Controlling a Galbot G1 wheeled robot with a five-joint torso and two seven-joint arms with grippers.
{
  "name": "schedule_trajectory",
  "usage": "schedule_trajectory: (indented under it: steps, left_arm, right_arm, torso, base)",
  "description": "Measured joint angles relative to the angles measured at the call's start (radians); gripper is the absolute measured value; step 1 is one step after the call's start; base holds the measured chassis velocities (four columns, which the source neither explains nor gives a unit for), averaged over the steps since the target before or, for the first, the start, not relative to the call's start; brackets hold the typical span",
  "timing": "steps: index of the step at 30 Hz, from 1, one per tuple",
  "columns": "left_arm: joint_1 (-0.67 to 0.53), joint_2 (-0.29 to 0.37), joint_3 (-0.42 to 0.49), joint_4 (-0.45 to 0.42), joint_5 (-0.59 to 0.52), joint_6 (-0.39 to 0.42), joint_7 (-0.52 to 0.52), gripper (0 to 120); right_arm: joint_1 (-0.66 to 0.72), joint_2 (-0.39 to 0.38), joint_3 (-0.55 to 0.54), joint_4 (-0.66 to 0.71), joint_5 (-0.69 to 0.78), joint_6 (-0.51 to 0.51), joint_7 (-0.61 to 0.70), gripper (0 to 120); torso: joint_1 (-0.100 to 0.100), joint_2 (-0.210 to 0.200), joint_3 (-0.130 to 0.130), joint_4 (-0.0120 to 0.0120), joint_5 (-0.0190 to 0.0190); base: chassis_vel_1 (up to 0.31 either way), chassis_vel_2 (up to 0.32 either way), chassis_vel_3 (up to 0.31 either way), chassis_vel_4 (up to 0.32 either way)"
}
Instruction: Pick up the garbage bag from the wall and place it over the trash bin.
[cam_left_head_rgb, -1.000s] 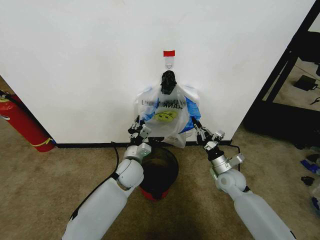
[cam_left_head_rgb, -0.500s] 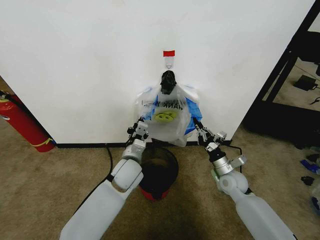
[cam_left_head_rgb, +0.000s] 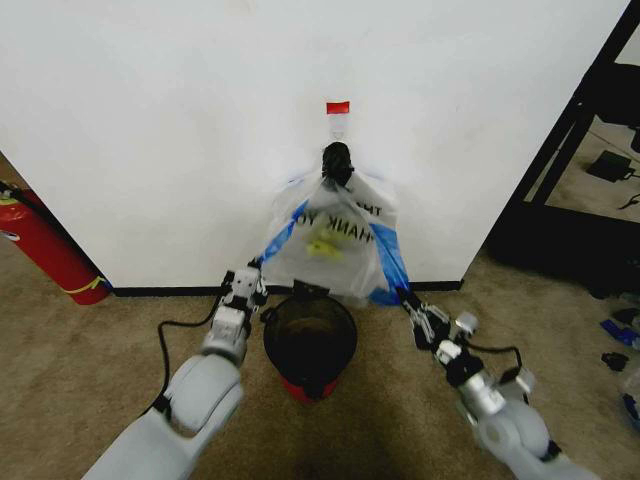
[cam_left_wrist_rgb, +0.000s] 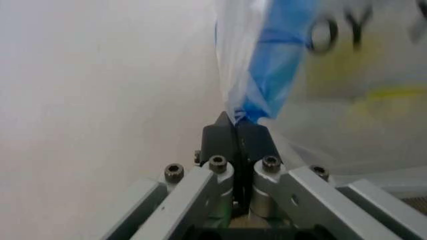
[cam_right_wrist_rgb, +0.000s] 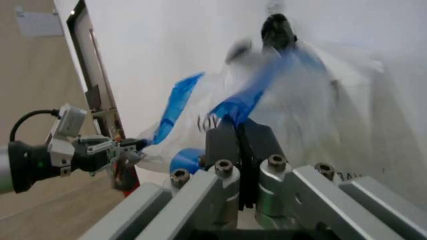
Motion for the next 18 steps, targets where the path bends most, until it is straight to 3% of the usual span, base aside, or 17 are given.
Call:
schedule_trajectory:
  steps: [7,18]
  left_arm:
    - [0.1,-0.018,-0.03,-0.051,0.034,-0.01,-0.013,0]
    - [0.242,-0.063,-0.205,-0.266,0.063,-0.014,-0.021,0]
  right_arm:
    - [-0.076,0.029,0.003,0.005,-0.03,0.079,-0.016,0]
    - [-0.059,0.001,0.035,0.116,0.011,0.102,-0.044,0]
  torso:
    - [0.0,0.0,0.0,-0.0002,0.0001]
    - [0.0,0.0,0.0,0.0002,0.0003]
  base:
    - [0.0,0.0,0.0,0.0]
    - [0.0,0.0,0.0,0.0]
